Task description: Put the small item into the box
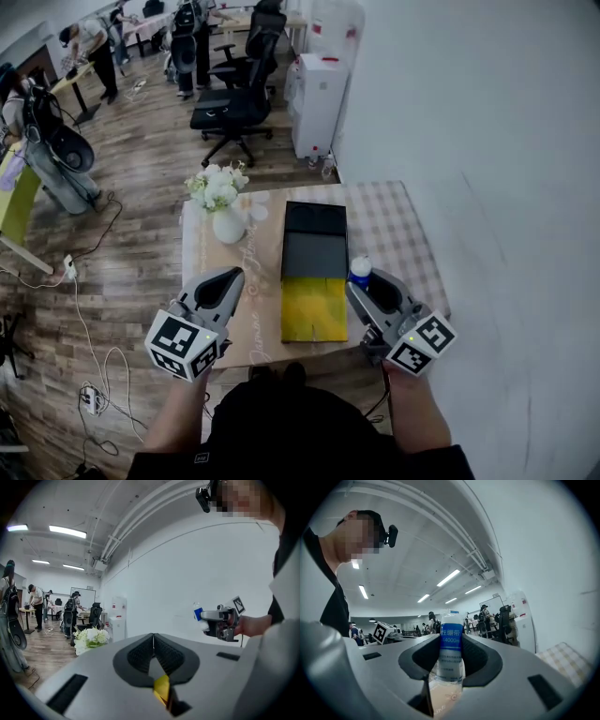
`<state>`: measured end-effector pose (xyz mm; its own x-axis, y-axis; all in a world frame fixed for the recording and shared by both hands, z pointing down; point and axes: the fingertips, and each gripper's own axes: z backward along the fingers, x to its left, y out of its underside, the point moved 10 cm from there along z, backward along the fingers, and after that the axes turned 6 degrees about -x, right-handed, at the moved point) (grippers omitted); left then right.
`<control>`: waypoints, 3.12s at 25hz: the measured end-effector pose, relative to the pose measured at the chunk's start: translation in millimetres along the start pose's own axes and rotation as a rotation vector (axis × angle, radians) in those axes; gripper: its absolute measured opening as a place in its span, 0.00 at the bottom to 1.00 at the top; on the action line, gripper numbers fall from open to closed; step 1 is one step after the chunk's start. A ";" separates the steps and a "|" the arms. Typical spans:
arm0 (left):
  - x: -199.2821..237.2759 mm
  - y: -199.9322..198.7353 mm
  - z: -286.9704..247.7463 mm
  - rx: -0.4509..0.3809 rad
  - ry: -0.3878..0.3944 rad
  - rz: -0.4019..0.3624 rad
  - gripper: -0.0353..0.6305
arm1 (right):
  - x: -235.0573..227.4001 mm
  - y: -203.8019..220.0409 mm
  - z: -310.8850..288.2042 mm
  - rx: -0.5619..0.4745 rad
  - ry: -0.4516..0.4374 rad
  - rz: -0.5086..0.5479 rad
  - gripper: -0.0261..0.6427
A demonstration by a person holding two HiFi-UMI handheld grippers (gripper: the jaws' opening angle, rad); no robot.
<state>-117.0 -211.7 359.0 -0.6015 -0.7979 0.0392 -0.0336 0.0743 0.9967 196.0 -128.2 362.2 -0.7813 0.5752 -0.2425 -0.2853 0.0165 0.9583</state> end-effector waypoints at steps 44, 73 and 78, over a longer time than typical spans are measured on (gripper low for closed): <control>48.5 101.3 0.1 0.201 -0.045 0.187 0.07 | -70.2 233.1 -65.4 0.824 0.053 -0.014 0.25; 49.0 71.9 19.7 0.152 -0.091 0.149 0.07 | -77.9 235.7 -73.6 0.923 0.058 -0.001 0.30; 43.6 60.8 17.7 0.143 -0.065 0.124 0.07 | -72.7 208.4 -74.0 0.847 0.077 0.011 0.30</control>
<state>-159.4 -231.4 420.0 -0.6578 -0.7378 0.1515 -0.0664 0.2571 0.9641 152.3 -227.1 568.3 -0.8260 0.5220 -0.2125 0.2104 0.6353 0.7430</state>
